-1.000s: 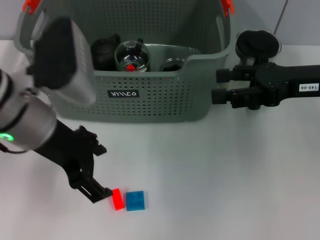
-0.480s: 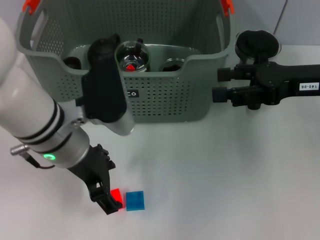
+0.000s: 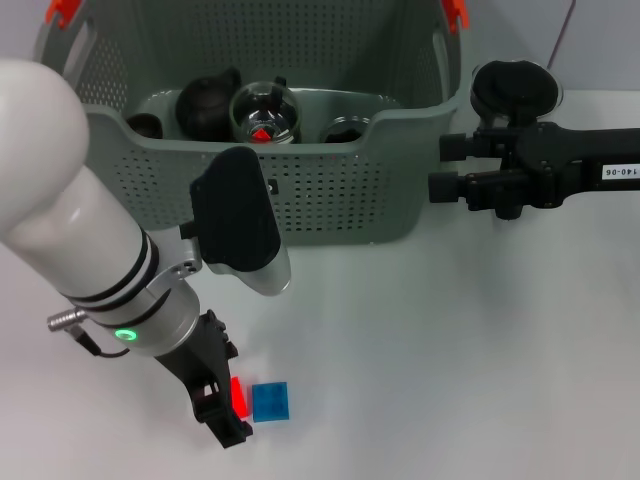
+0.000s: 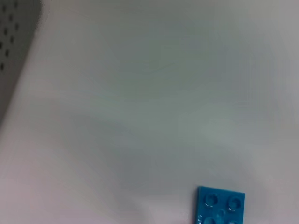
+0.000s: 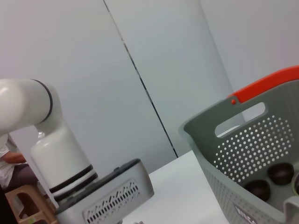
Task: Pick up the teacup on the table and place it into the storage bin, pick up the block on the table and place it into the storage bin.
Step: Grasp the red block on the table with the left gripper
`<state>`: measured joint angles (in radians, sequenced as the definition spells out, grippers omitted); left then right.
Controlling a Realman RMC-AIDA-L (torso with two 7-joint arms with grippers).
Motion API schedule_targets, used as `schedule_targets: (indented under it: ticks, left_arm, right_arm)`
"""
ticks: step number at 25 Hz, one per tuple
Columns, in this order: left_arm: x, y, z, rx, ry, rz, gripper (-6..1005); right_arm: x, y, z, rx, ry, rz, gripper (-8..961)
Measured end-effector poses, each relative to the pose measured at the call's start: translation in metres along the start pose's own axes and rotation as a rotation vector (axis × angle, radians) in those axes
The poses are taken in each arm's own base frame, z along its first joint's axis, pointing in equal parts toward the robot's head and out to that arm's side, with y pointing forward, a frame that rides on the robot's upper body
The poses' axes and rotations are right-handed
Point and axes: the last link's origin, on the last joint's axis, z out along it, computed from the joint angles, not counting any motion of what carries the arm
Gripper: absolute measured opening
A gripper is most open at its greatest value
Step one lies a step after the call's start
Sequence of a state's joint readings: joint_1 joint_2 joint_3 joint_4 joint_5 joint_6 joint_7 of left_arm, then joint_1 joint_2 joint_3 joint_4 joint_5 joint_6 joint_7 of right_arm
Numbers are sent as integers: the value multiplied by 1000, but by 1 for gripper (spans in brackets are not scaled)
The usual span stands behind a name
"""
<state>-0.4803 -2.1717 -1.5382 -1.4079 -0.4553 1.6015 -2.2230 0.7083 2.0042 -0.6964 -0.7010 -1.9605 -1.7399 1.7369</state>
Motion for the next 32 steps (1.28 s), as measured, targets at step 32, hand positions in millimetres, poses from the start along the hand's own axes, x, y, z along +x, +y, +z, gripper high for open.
schedule_targets:
  ticks: [32]
  left_arm:
    - [0,-1,14,45,-43,-1,706]
  right_arm:
    - [0,0,-2,6,-16,-4,925]
